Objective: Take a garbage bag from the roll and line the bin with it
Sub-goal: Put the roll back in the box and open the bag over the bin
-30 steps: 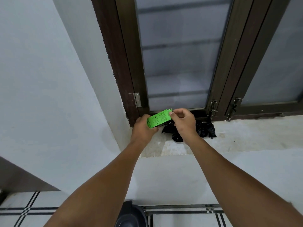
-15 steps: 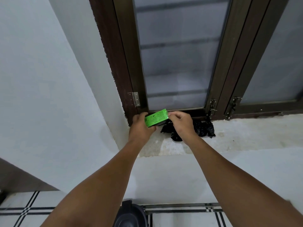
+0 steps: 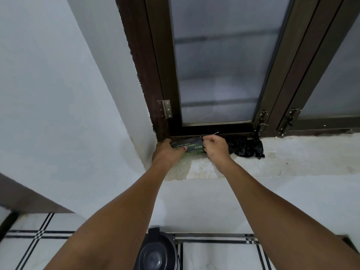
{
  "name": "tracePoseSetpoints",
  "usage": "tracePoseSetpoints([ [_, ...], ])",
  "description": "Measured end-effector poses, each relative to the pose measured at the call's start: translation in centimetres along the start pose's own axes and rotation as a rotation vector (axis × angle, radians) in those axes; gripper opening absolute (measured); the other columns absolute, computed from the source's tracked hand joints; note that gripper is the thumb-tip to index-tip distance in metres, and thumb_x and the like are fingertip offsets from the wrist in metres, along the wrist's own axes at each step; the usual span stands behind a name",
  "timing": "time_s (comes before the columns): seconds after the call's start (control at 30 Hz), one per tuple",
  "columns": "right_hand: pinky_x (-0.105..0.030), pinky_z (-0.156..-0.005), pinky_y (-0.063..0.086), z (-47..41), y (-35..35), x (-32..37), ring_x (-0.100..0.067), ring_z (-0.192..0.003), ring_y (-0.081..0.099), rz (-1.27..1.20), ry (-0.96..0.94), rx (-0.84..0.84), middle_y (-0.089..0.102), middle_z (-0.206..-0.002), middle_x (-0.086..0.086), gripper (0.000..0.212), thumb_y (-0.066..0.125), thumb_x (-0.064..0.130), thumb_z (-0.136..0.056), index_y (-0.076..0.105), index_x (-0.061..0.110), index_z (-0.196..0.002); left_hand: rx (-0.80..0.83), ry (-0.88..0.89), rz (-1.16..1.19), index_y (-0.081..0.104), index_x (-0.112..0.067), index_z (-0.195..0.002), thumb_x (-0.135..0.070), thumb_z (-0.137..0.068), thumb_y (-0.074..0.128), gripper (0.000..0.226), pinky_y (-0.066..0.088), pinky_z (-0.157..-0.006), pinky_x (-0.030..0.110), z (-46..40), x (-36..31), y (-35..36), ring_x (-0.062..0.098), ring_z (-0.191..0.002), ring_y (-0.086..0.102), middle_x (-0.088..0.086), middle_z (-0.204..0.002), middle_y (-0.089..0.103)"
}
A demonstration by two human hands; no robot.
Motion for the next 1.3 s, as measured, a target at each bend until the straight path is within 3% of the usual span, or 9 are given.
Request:
tracePoseSetpoints([
  [0.17,-0.045,-0.070,0.057,-0.2,1.2,-2.2,-0.021,-0.075,0.063,0.103,0.071,0.027,0.075,-0.095,-0.018,0.027,0.057,0.024,-0.096,0.072,0.005,-0.087,0.031,-0.027,-0.132,0.054,-0.021,-0.139,-0.061,-0.089,0.064,0.065,0.056,-0.095,0.040,0.0,1.3,0.6,0.029,-0.114,0.063,0.006,-0.129,0.062],
  [0.47,-0.037,-0.068,0.059,0.8,-0.8,-0.2,-0.020,-0.083,0.067,0.189,-0.135,-0.137,0.070,-0.097,-0.002,0.010,0.061,0.015,-0.092,0.070,0.019,-0.091,-0.153,0.205,-0.525,0.054,-0.022,-0.139,-0.059,-0.093,0.055,0.060,0.048,-0.097,0.043,0.5,-1.7,0.2,0.032,-0.124,0.048,0.009,-0.137,0.054],
  [0.57,-0.038,-0.084,0.048,1.6,-2.9,1.3,-0.026,-0.109,0.054,0.689,-0.335,-0.319,0.058,-0.119,-0.004,0.031,0.067,0.013,-0.083,0.068,0.021,-0.113,-0.177,0.331,-0.481,0.058,-0.021,-0.136,-0.051,-0.095,0.057,0.051,0.046,-0.100,0.043,0.9,-4.1,0.8,0.031,-0.124,0.048,0.007,-0.136,0.056],
  [0.67,-0.050,-0.105,0.034,1.4,-3.5,0.4,-0.036,-0.141,0.030,1.156,-0.285,-0.248,0.034,-0.156,-0.013,0.068,0.078,0.020,-0.078,0.051,0.028,-0.140,-0.157,0.416,-0.407,0.062,-0.020,-0.134,-0.041,-0.096,0.058,0.044,0.045,-0.102,0.042,1.5,-6.3,2.4,0.029,-0.123,0.048,0.006,-0.136,0.057],
  [0.73,-0.055,-0.111,0.027,0.8,-4.1,-0.9,-0.038,-0.148,0.020,1.279,-0.220,-0.186,0.027,-0.162,-0.011,0.055,0.075,0.023,-0.082,0.057,0.030,-0.134,-0.153,0.467,-0.360,0.064,-0.020,-0.131,-0.036,-0.095,0.059,0.040,0.046,-0.102,0.042,2.2,-7.4,3.6,0.027,-0.122,0.049,0.004,-0.134,0.059],
  [0.83,-0.051,-0.108,0.031,0.4,-5.1,-1.4,-0.033,-0.135,0.038,1.183,-0.234,-0.215,0.054,-0.139,-0.006,0.022,0.062,0.023,-0.092,0.069,0.024,-0.113,-0.122,0.564,-0.286,0.066,-0.020,-0.129,-0.028,-0.092,0.062,0.038,0.046,-0.103,0.038,3.4,-8.8,5.1,0.023,-0.122,0.051,0.002,-0.132,0.061],
  [1.0,-0.043,-0.082,0.038,2.2,-7.2,0.4,-0.030,-0.085,0.057,0.793,-0.358,-0.417,0.065,-0.080,-0.006,0.015,0.048,0.021,-0.094,0.058,0.012,-0.101,-0.041,0.622,-0.201,0.056,-0.021,-0.140,-0.027,-0.086,0.069,0.056,0.047,-0.108,0.043,5.3,-9.3,6.7,0.021,-0.130,0.045,0.001,-0.139,0.055],
  [1.17,-0.035,-0.064,0.050,4.5,-8.5,1.8,-0.023,-0.074,0.062,0.416,-0.359,-0.330,0.065,-0.082,-0.001,0.013,0.049,0.020,-0.097,0.058,0.014,-0.103,0.033,0.540,0.014,0.047,-0.027,-0.146,-0.042,-0.085,0.073,0.067,0.049,-0.101,0.033,7.3,-10.0,6.7,0.016,-0.126,0.050,0.000,-0.141,0.055],
  [1.3,-0.033,-0.067,0.053,7.3,-8.8,2.9,-0.013,-0.070,0.060,0.325,-0.407,-0.233,0.064,-0.074,0.005,0.009,0.057,0.020,-0.092,0.063,0.018,-0.098,0.103,0.490,0.127,0.071,-0.020,-0.093,-0.032,-0.095,0.066,0.013,0.059,-0.071,0.042,9.2,-10.3,5.3,0.022,-0.079,0.069,0.000,-0.084,0.072],
])
Point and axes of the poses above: each hand's wrist, its own z-axis away from the middle knuckle, its own y-axis out of the palm, x = y × z, the point moved 7 cm from there along -z, towards the middle knuckle
